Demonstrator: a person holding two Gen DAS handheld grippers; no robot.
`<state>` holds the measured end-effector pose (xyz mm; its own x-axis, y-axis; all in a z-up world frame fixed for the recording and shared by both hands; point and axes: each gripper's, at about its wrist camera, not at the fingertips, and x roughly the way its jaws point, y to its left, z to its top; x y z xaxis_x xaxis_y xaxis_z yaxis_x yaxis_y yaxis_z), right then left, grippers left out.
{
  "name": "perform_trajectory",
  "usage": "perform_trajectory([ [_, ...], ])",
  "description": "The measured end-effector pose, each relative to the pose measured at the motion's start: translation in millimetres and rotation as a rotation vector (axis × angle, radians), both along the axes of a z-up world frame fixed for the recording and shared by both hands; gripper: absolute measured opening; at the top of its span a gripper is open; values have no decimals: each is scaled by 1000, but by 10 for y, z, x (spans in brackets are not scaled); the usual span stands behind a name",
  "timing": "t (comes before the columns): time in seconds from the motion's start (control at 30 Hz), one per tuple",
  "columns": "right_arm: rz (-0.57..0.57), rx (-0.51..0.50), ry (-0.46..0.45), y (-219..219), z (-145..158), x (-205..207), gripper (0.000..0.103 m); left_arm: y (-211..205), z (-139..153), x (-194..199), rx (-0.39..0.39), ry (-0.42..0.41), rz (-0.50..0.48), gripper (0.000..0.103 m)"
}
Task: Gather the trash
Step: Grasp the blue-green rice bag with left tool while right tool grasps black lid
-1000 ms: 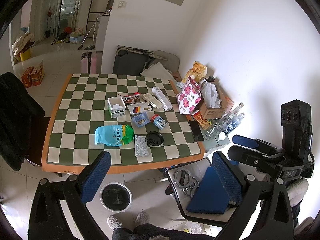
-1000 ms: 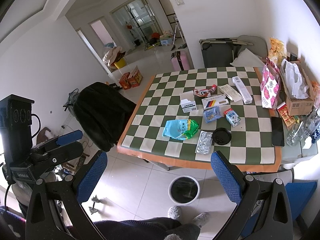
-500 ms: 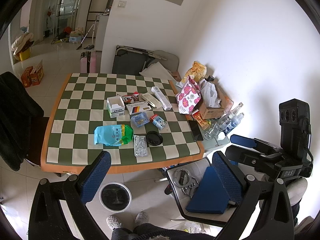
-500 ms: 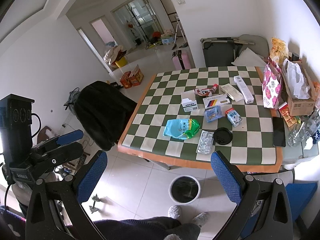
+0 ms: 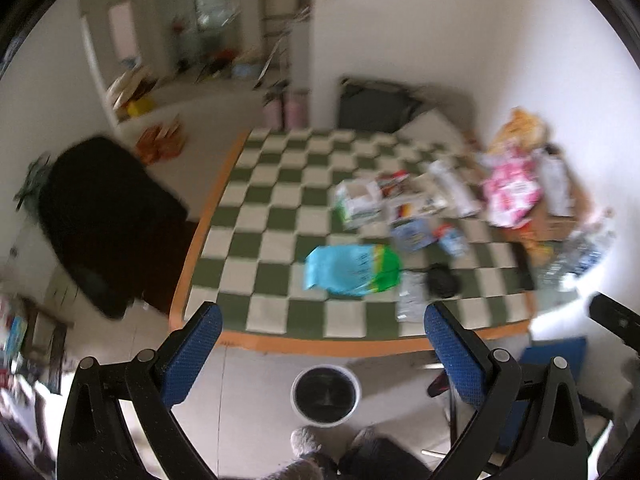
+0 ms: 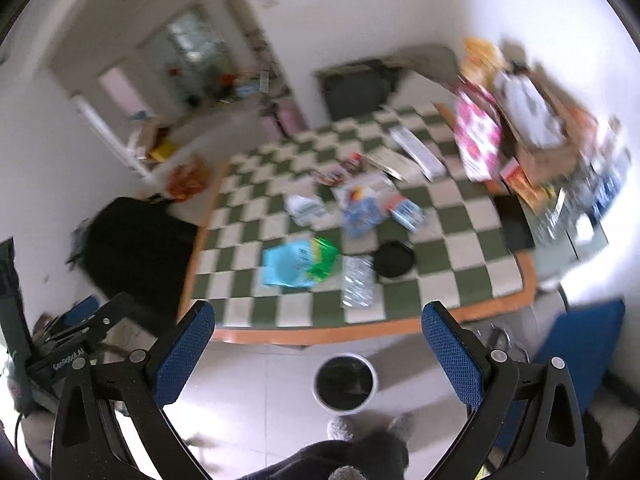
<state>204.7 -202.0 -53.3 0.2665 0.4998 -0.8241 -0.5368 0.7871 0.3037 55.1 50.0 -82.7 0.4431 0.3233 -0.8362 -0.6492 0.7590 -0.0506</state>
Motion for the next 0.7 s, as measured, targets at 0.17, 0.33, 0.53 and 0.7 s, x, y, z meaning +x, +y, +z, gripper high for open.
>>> perform_trajectory([
  [0.17, -62, -149, 72, 204, -771, 528, 103, 420, -862, 307, -184, 119, 118, 103],
  [0.33, -67, -262, 156, 574, -1715, 1272, 103, 725, -1597, 667, -340, 161, 245, 103],
  [0.53, -16, -384, 285, 1047, -2803, 2001, 103, 1040, -2381, 1128, -512, 187, 378, 88],
  [0.7, 50, -454, 304, 1393, -3359, 2260, 103, 1250, -2786, 1463, -539, 183, 402, 79],
])
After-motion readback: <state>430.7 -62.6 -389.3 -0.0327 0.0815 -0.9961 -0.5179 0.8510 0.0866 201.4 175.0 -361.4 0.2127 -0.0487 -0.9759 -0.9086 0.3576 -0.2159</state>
